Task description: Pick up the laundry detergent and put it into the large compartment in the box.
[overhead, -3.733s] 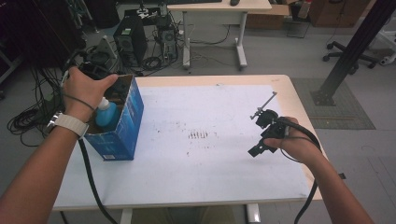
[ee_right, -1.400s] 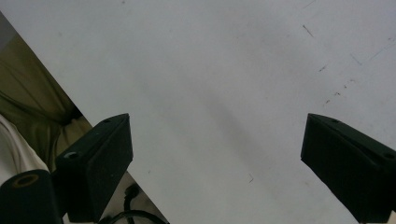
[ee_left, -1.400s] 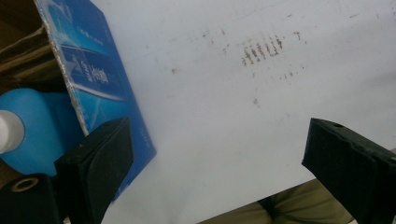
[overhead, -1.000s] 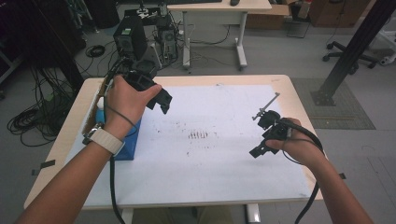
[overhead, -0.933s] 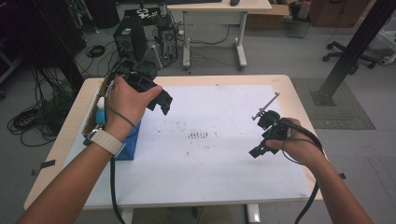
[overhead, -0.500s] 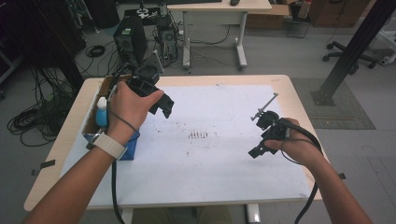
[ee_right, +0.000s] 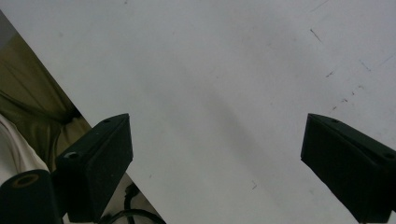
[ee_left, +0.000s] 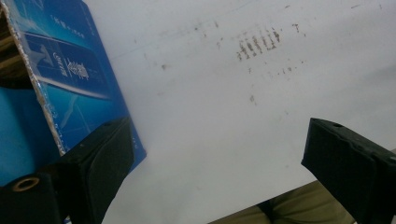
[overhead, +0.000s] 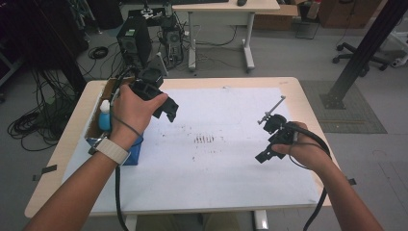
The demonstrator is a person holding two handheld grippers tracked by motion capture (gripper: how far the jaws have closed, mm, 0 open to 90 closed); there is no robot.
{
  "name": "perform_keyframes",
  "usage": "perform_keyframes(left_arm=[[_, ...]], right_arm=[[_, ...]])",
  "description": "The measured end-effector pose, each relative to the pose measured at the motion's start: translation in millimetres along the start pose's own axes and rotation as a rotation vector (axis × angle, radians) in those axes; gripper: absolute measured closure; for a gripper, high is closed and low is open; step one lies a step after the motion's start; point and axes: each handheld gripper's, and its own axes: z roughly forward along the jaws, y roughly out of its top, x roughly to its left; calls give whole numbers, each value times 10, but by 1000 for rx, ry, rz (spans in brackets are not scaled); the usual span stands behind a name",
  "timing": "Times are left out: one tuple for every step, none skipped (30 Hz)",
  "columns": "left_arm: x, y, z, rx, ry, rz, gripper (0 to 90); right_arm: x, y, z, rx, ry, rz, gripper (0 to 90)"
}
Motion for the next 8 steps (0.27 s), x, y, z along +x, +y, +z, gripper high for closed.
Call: perform_keyframes(left_arm=[[-1,-1,0,-1,-2,-1,93],[-2,-1,0,-1,-1,0,93],[-2,-1,-1,1,-2,1,93],[-4,-1,-1,0,-3,1,93],[-5,0,-1,1,-2,1,92],[-5,0,-2,1,-4,1,93],[-4,1,-2,2,-4,1,93],[-4,2,-1,2,-4,1,93]], right_arm=[[1,1,-1,0,0,0,92],[3,2,-3,-1,0,0,91],[6,4,-6,0,0,0,91],[7,5,-7,-1,0,0,92],[7,5,-10,-3,0,1,92],[8,5,-12,-3,-1,1,92],[7,5,-13,-4,-1,0,91],[8,5,-15,-3,-1,1,92]])
